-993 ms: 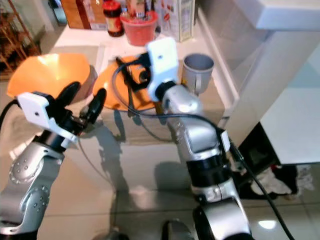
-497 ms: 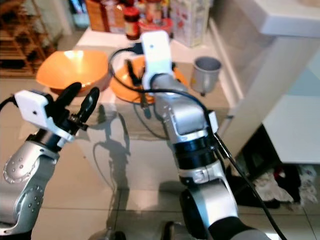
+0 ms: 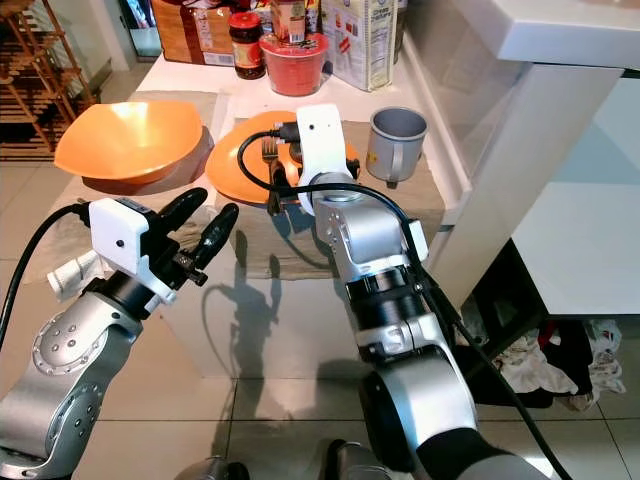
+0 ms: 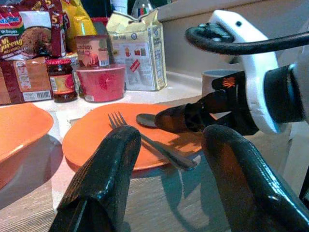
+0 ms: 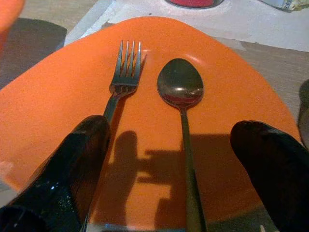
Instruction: Setting the table
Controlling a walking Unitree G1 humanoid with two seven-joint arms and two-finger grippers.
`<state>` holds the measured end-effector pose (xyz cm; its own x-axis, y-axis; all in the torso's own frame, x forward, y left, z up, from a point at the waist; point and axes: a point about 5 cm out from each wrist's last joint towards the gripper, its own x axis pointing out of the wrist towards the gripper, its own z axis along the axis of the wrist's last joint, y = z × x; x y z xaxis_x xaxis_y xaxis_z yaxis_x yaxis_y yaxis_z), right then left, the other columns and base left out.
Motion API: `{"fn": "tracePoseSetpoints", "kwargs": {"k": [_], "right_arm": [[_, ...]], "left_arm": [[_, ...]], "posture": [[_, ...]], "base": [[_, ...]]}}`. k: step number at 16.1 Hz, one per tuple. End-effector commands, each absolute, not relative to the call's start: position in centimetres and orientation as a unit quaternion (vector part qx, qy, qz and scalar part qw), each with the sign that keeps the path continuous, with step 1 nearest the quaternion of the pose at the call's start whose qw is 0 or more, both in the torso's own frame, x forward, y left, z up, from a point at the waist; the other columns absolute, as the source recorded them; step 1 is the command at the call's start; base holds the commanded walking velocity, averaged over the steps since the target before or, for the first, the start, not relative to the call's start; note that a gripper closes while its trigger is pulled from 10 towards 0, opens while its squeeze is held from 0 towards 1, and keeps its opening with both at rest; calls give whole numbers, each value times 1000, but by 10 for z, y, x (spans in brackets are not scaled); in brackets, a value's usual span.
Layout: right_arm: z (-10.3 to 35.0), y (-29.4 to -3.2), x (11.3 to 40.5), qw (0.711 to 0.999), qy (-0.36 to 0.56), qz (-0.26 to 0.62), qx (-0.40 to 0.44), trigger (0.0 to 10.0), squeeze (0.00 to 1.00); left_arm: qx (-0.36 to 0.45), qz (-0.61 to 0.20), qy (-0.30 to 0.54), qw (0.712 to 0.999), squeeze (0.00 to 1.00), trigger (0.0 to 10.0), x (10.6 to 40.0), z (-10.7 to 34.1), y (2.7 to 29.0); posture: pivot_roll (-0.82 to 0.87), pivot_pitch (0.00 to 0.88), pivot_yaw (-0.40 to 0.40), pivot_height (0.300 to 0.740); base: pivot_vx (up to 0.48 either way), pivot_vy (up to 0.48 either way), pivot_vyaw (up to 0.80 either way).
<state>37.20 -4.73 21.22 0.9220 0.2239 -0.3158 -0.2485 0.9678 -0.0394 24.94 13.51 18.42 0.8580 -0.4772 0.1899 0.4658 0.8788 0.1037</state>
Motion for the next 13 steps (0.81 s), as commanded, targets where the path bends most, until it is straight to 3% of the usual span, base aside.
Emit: {"fn": "tracePoseSetpoints", "kwargs": {"k": [1,3,4,9,10,12,13], "right_arm": [[221,-47,376,982,142,114,-53,10000,0],[219,-49,379,981,150,103,-63,10000,0],[217,-48,379,980,153,105,-64,10000,0],[205,-43,379,972,185,116,-84,10000,0],[206,-44,380,973,188,109,-82,6275,0],[207,-48,381,973,195,96,-79,1294,0],[209,-50,382,973,198,90,-75,78,0]], "left_arm": [[39,-254,-104,961,0,10000,245,186,132],[32,-267,-109,957,0,10000,240,186,130],[26,-270,-107,956,0,0,239,185,130],[23,-273,-94,957,0,0,230,184,128],[23,-272,-91,958,0,0,228,183,128],[22,-272,-90,958,0,0,225,184,127],[21,-272,-90,958,0,0,225,186,127]], "posture": [[-73,94,-4,740],[-72,94,-4,740],[-66,104,-5,740],[-57,135,-14,740],[-57,140,-14,740],[-55,148,-13,740],[-58,148,-14,740]], "base": [[0,0,0],[0,0,0],[0,0,0],[0,0,0],[0,0,0],[0,0,0],[0,0,0]]}}
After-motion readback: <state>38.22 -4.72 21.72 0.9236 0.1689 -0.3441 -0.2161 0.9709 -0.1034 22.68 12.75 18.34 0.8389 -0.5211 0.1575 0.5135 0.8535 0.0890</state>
